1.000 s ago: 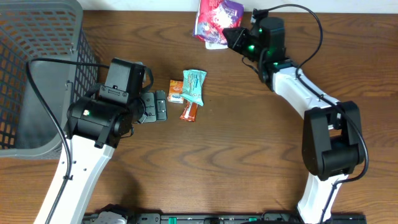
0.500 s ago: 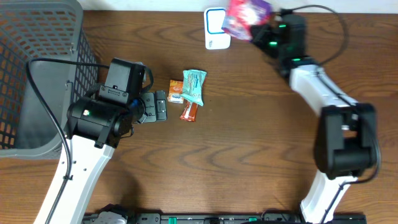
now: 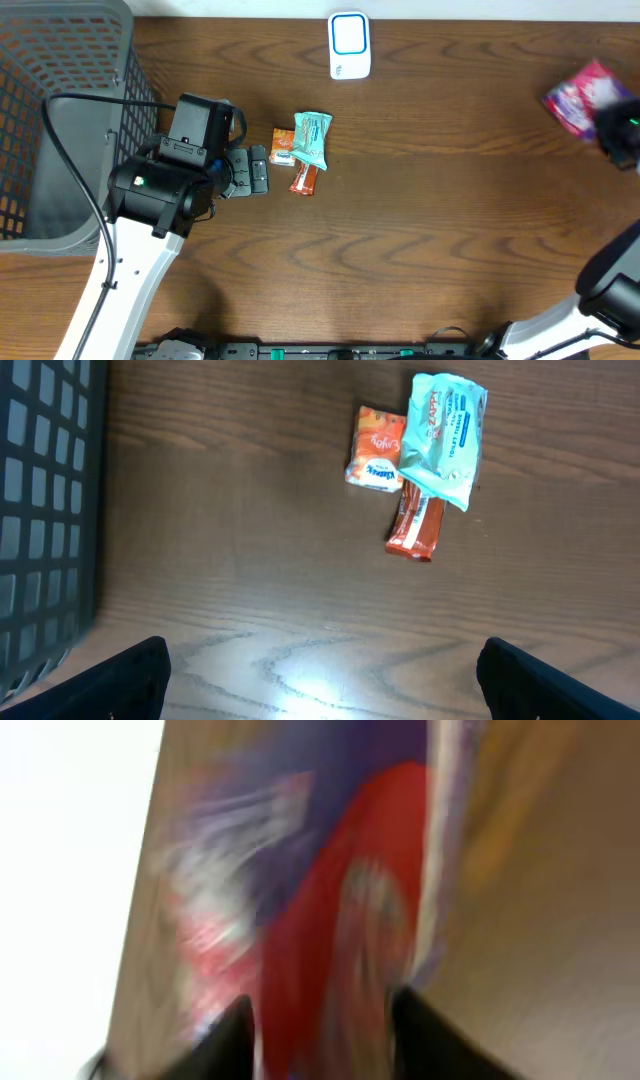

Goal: Scan the item barcode
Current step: 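Move the snack bag right and drop it at the table's right edge, then reach the right gripper to the mint-green wipes pack and grasp it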

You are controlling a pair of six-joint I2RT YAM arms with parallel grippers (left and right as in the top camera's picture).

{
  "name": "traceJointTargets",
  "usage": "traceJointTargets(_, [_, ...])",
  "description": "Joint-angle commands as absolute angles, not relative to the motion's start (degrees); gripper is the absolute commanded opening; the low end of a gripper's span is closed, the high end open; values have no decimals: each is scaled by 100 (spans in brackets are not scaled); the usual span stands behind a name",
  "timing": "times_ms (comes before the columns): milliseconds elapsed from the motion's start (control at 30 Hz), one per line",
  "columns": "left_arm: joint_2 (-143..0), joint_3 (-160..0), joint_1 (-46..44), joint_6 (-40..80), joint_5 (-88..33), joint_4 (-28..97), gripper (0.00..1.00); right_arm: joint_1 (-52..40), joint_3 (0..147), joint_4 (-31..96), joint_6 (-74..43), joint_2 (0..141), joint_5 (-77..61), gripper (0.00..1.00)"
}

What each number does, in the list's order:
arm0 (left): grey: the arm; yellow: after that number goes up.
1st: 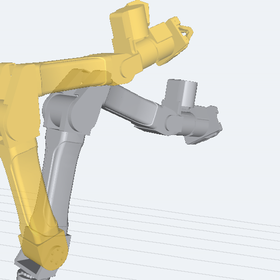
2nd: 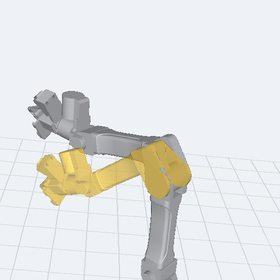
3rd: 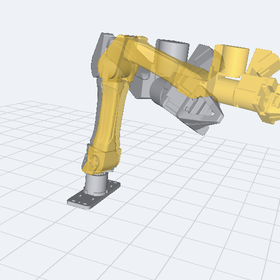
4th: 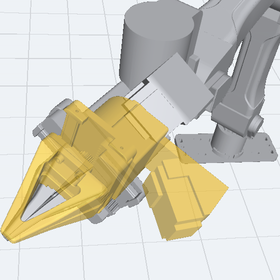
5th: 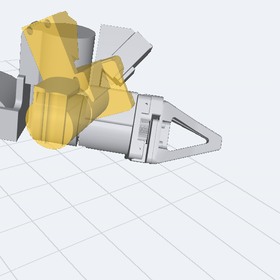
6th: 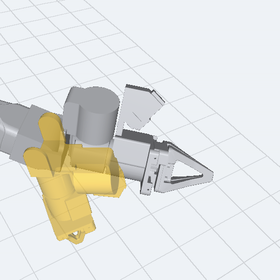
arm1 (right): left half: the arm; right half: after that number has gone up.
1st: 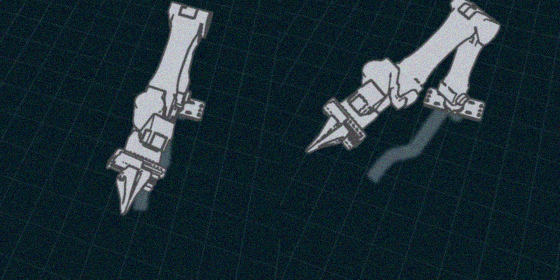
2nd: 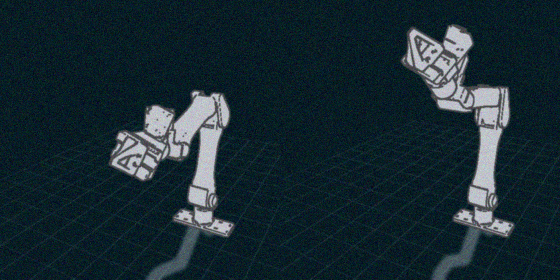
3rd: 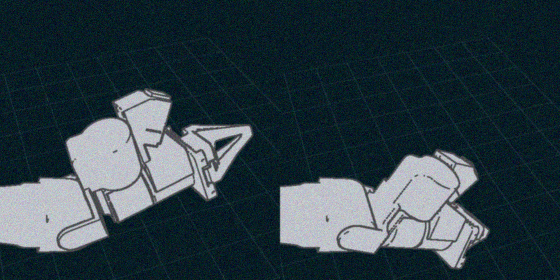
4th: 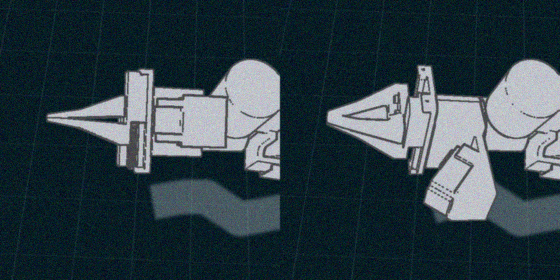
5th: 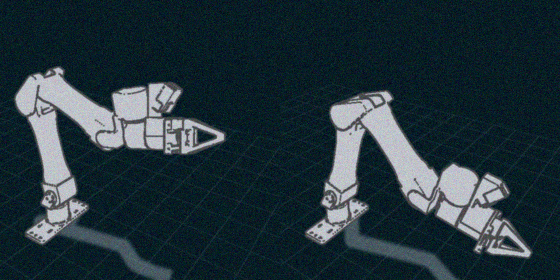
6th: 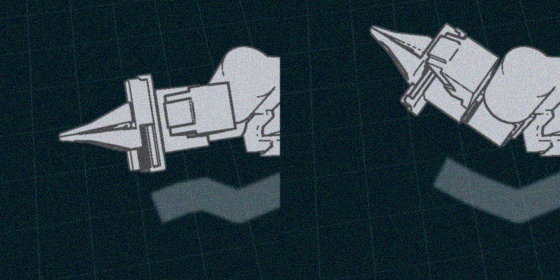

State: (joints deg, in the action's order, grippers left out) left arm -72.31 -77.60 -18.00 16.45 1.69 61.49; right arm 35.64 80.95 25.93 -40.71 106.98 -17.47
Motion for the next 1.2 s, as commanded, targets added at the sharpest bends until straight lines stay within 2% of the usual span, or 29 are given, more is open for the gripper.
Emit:
traceJointTargets(0, [-7260,-7773,-1769,1612,220,6165,98,3820,8044,2652,-4001,10707,-1968,50])
traceJointTargets(67, [-7260,-7773,-1769,1612,220,6167,98,3837,8005,2659,-4001,10707,-1964,74])
traceJointTargets(133, [-7260,-7773,-1769,1612,220,6165,98,3795,8003,2657,-3999,10709,-1966,82])
traceJointTargets(233, [-7260,-7773,-1769,1612,220,6165,98,3695,8005,2580,-3876,10707,-2333,83])
traceJointTargets(367, [-7260,-7773,-1769,1614,220,6165,98,3474,8005,2121,-3374,10704,-3511,76])
traceJointTargets(467, [-7260,-7773,-1769,1612,220,6167,98,3170,8005,1900,-3035,10704,-4316,76])
traceJointTargets(500, [-7260,-7773,-1769,1612,220,6167,98,2976,8005,1909,-2825,10704,-4550,79])
traceJointTargets(600, [-7260,-7773,-1769,1612,220,6165,98,2477,8005,2200,-2139,10704,-4633,82])
traceJointTargets(667, [-7260,-7773,-1769,1612,220,6165,98,2150,8003,2467,-1752,10707,-4259,73])
traceJointTargets(700, [-7260,-7773,-1769,1612,220,6165,98,1962,8003,2648,-1682,10707,-3872,62])
traceJointTargets(733, [-7260,-7773,-1769,1612,220,6165,98,1695,8001,2884,-1686,10707,-3308,44])
traceJointTargets(767, [-7260,-7773,-1769,1612,220,6165,98,1503,8001,3013,-1686,10711,-2974,32])
traceJointTargets(833, [-7260,-7773,-1769,1614,220,6167,98,1055,8001,3175,-1682,10720,-2639,29])
traceJointTargets(867, [-7260,-7773,-1769,1612,220,6167,98,864,8001,3194,-1680,10733,-2626,33])
traceJointTargets(933, [-7260,-7773,-1769,1612,220,6165,98,447,8001,3168,-1686,10763,-2650,53])
traceJointTargets(1033, [-7260,-7773,-1769,1614,220,6165,98,-174,8001,3022,-1686,10849,-2644,58])
traceJointTargets(1100, [-7260,-7773,-1769,1612,220,6165,98,-587,8001,2869,-1817,10921,-2628,68])
traceJointTargets(1167, [-7260,-7773,-1769,1612,220,6165,98,-1000,8001,2611,-2126,11041,-2578,68])
